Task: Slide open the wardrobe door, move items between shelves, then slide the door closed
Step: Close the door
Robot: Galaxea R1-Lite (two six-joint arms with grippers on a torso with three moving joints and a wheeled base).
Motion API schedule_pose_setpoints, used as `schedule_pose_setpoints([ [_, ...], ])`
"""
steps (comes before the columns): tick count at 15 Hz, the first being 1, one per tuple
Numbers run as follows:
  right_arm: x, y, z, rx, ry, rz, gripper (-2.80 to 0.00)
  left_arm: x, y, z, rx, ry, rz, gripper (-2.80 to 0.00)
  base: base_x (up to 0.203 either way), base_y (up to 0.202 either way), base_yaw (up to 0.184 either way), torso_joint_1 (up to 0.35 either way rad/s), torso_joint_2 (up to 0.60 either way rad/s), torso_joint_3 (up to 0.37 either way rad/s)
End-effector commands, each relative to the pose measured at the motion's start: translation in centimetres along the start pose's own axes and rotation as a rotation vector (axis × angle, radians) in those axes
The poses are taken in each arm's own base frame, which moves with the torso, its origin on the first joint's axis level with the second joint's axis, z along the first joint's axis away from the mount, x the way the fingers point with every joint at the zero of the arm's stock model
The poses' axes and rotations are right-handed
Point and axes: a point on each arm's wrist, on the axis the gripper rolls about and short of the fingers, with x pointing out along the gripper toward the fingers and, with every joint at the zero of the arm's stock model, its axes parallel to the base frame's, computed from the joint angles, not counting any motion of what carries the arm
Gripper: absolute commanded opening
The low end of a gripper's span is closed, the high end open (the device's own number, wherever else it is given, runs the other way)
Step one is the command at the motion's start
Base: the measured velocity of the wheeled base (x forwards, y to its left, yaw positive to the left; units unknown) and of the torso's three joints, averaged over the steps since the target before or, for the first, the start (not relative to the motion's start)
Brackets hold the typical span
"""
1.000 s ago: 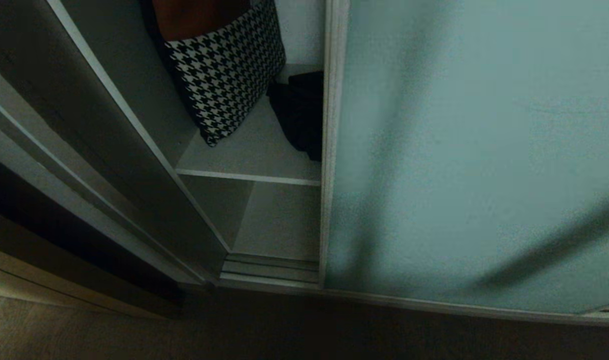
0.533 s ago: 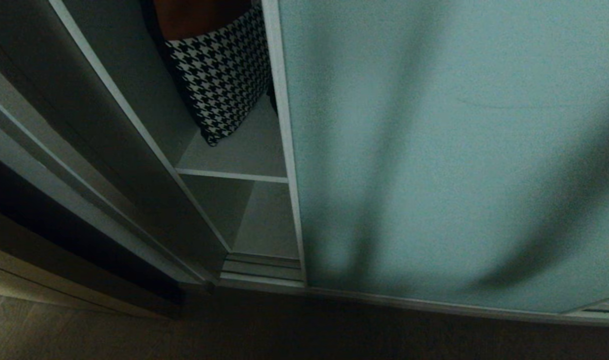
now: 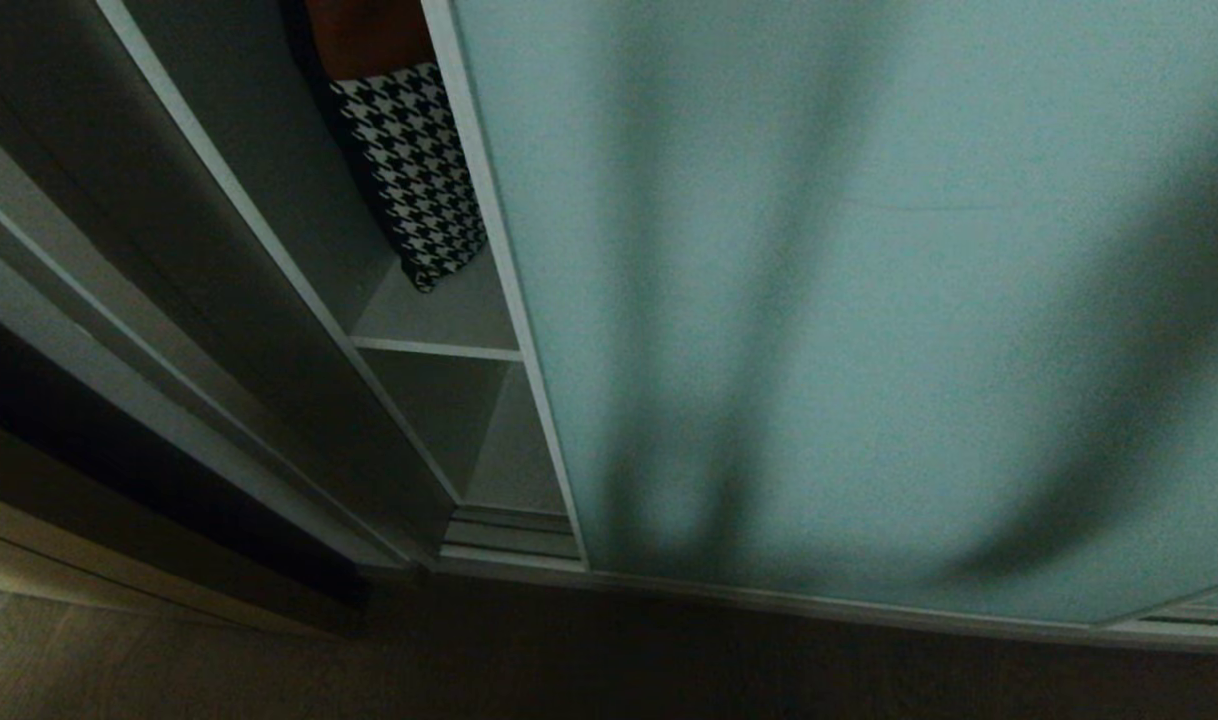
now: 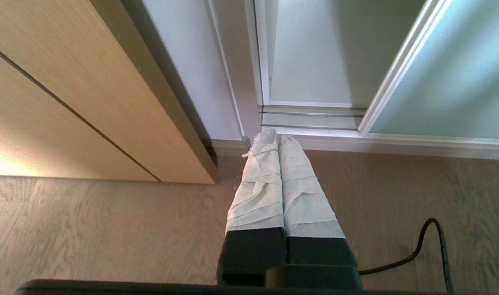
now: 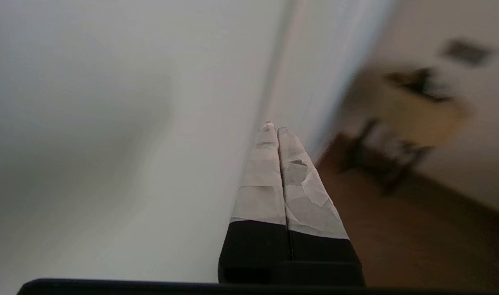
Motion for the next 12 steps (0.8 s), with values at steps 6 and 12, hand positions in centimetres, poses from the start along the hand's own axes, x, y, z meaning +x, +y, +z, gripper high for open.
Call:
schedule_pose_setpoints([
  [6,9.0,-2.9,0.7,-0.101,-0.077,-0.369,-2.8,0.0,0.0,0.0,0.0,0.002,0.0,-2.8,0.0,0.0,0.0,0.0,0.0,0.0],
  [12,12.9,-6.3,0.9,-0.178,-0.15,-0.461,-2.8,0.0,0.0,0.0,0.0,0.002,0.0,-2.8,0.0,0.0,0.0,0.0,0.0,0.0],
])
